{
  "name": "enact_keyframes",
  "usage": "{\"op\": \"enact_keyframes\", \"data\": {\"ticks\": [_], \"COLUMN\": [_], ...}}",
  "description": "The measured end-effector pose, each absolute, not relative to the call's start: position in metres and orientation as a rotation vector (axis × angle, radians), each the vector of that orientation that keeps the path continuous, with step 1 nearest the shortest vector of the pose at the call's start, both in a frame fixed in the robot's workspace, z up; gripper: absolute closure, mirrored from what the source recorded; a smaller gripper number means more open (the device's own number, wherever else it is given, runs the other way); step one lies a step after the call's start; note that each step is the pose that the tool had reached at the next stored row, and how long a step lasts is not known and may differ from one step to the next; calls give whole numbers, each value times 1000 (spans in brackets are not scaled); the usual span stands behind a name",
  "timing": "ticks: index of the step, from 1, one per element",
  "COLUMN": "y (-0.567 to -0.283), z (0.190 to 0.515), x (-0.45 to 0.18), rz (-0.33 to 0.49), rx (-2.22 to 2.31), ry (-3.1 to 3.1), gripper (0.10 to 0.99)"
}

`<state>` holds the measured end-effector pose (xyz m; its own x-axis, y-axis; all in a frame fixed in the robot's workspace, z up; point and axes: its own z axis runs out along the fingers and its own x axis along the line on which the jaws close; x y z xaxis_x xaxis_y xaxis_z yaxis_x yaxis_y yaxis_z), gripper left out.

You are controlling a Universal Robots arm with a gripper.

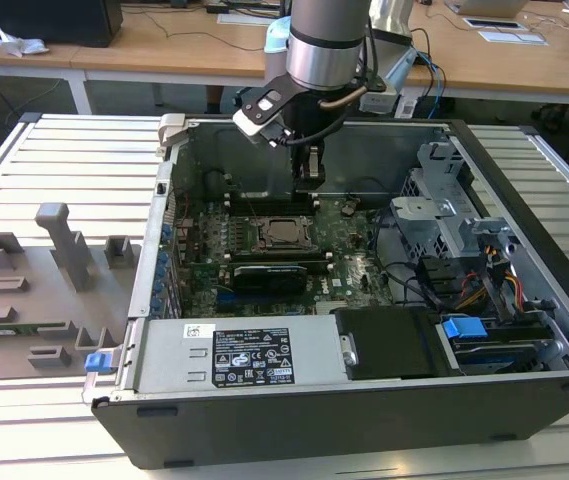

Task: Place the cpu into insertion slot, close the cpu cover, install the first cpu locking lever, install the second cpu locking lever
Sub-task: 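Install the first cpu locking lever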

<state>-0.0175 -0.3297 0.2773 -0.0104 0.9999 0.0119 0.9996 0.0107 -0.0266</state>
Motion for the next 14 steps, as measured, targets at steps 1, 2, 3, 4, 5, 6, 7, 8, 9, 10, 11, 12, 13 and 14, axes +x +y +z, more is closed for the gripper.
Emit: {"op": "enact_keyframes", "data": {"ticks": [1, 2, 3, 4, 5, 6, 7, 8, 9, 10, 11, 12, 13, 14], "y": [-330, -330, -330, -330, -330, -330, -330, -330, -330, -330, -330, -330, -330, -330], "z": [277, 277, 277, 277, 277, 277, 277, 277, 277, 277, 277, 277, 277, 277], "x": [-18, -18, -18, -18, -18, -18, -17, -18, -18, -18, -18, -18, -18, -18], "rz": [16, 16, 16, 17, 17, 18, 20, 20, 20, 21, 21, 22, 22, 22], "rx": [-2190, -2191, -2190, -2173, -2155, -2129, -2108, -2083, -2057, -2024, -2003, -1990, -1977, -1961], "ry": [-2214, -2214, -2214, -2231, -2249, -2274, -2295, -2317, -2341, -2369, -2387, -2398, -2409, -2423], "gripper": [980, 980, 980, 980, 980, 980, 980, 980, 980, 980, 980, 980, 980, 980]}}
